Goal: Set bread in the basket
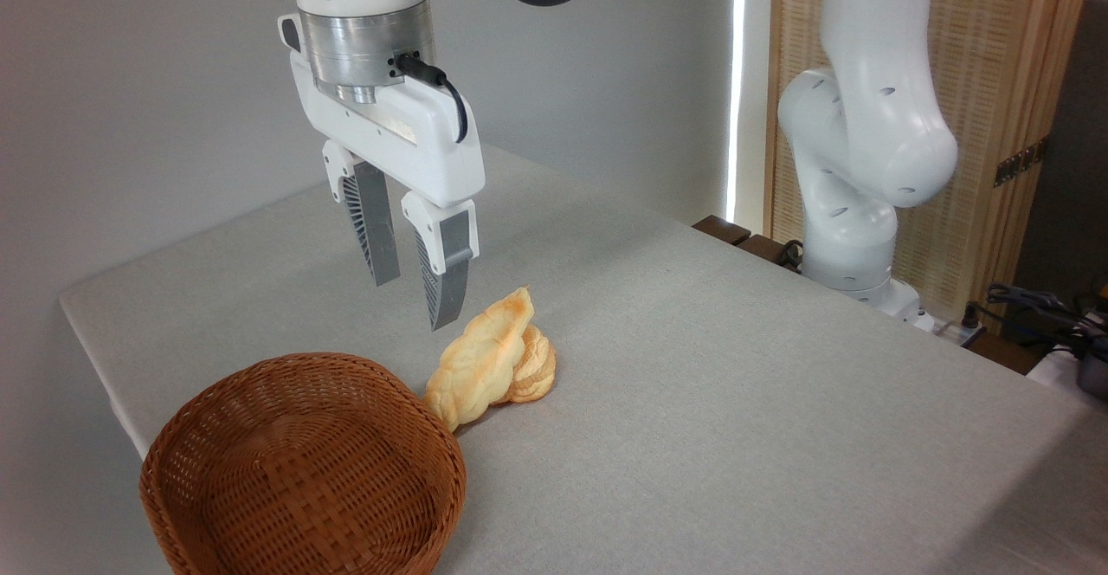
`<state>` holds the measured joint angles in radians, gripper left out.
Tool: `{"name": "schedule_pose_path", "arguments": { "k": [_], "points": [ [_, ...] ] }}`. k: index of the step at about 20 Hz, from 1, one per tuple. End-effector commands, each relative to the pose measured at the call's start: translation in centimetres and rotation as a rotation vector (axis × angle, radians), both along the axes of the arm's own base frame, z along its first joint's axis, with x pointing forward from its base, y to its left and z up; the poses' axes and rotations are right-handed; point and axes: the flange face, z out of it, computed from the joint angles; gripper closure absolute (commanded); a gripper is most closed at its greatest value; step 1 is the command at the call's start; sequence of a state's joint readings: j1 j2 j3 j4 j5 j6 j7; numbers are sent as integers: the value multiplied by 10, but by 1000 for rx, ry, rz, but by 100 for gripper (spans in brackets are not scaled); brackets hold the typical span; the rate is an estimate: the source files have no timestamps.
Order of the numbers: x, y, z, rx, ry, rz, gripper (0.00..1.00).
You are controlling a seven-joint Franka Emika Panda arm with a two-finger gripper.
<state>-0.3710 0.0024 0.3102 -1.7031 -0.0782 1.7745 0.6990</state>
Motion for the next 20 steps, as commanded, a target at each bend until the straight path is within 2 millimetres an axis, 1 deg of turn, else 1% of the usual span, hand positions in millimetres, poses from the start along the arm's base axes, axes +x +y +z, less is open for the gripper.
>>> {"name": "schedule_pose_path", "arguments": {
  "k": [1,17,20],
  "points": [
    [0,2,2,11,11,-10,0],
    [0,4,1,11,14,-7,0],
    [0,4,-5,12,24,-8,0]
  ]
}}
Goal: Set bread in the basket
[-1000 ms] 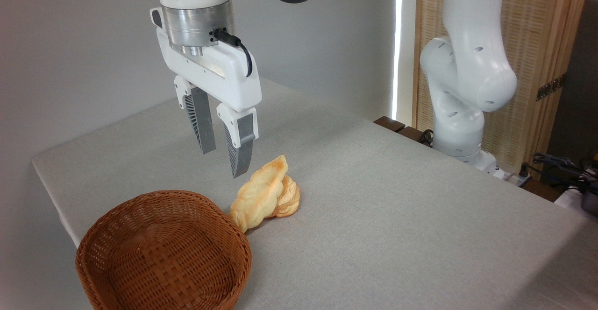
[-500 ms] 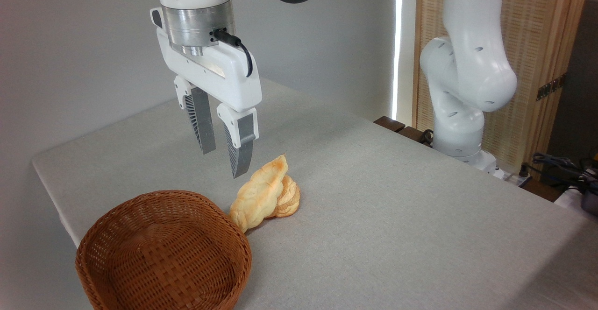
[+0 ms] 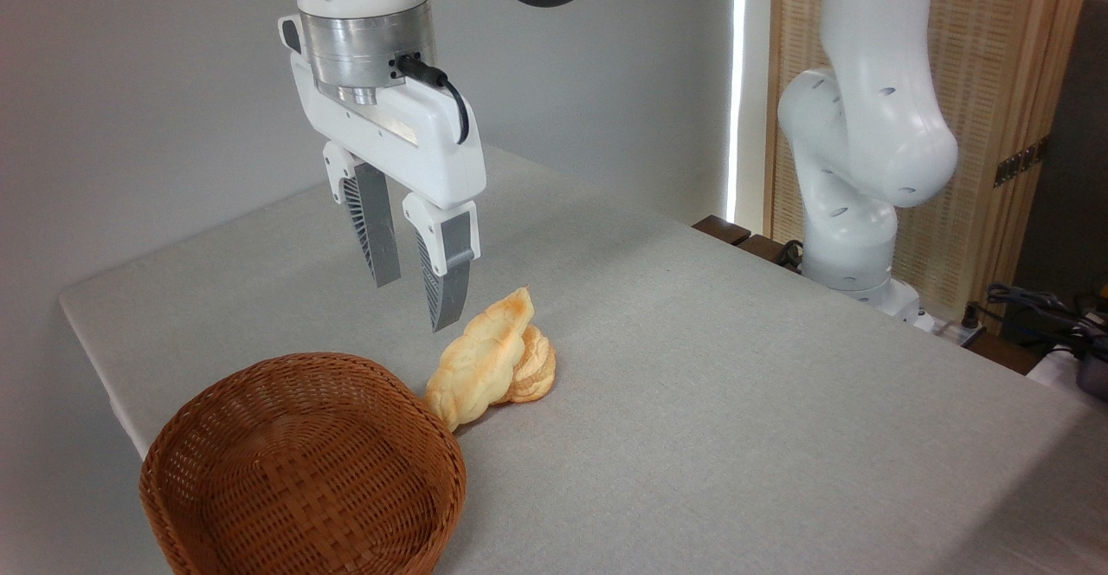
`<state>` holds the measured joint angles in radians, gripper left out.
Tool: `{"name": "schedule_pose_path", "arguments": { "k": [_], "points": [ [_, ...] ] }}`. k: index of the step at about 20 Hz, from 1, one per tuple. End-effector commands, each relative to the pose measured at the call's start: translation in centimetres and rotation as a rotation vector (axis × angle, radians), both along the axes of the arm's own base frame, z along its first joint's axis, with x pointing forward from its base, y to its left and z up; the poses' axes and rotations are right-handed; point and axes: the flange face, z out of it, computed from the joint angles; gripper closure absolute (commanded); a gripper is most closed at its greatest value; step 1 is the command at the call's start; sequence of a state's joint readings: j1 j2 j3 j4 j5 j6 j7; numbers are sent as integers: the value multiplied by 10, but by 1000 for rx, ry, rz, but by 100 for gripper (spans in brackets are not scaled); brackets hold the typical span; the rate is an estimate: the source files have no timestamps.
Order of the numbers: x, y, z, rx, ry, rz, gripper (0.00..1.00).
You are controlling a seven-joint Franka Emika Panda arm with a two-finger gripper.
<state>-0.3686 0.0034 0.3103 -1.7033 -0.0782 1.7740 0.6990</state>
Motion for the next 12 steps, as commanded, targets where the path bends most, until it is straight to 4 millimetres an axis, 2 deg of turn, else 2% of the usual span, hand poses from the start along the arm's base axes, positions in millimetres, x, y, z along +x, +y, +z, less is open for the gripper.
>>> {"name": "schedule_pose_path", "arguments": {
  "k": [1,8,12],
  "points": [
    [0,2,-4,12,22,-12,0],
    [0,-6,-17,16,57,-25,0],
    [-10,-14,-40,18,118,-33,0]
  ]
}}
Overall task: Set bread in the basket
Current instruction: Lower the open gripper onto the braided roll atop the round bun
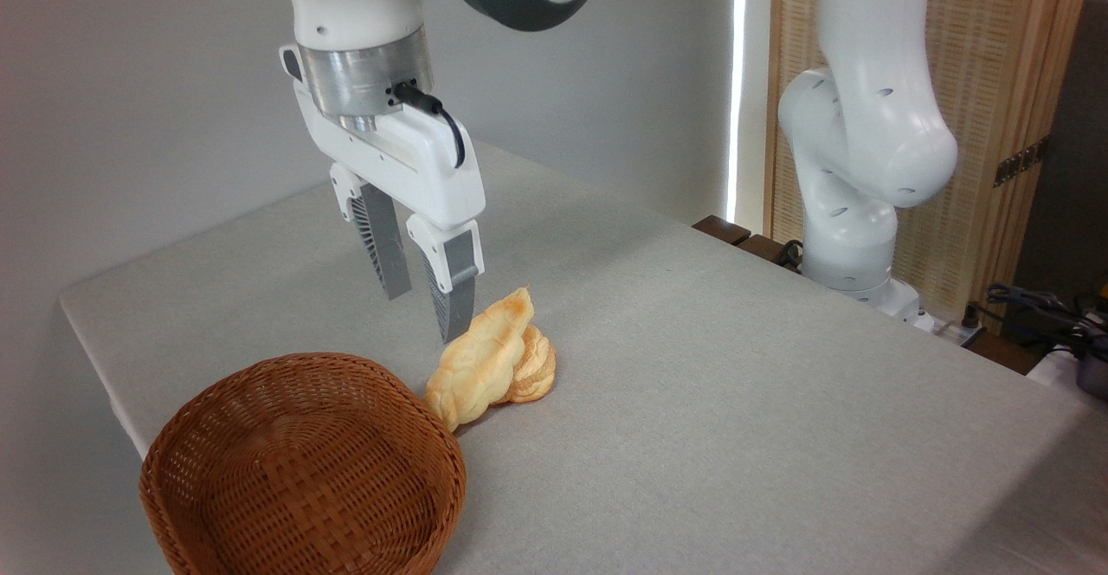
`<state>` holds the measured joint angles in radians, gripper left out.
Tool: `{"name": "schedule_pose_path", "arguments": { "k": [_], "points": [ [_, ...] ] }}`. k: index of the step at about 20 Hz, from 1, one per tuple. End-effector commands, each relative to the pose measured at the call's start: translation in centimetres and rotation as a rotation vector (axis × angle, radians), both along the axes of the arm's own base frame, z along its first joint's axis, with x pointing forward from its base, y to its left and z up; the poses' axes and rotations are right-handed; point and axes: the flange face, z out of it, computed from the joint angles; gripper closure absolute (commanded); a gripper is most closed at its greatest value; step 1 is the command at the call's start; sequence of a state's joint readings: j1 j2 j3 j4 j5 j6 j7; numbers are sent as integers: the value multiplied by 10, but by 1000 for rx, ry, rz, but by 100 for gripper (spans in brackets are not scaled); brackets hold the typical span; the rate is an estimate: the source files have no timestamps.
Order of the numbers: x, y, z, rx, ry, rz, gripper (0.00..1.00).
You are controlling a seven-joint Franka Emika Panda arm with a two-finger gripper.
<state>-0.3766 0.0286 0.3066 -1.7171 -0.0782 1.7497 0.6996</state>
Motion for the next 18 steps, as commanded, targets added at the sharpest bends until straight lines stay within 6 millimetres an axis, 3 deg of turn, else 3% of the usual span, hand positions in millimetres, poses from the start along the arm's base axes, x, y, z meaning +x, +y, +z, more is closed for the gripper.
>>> {"name": "schedule_pose_path", "arguments": {
  "k": [1,6,12,18],
  "points": [
    [-17,-11,-32,10,88,-31,0],
    [-22,-8,-57,13,126,-30,0],
    [-13,-11,-78,19,91,-27,0],
    [-11,-27,-101,35,126,-50,0]
  ]
}}
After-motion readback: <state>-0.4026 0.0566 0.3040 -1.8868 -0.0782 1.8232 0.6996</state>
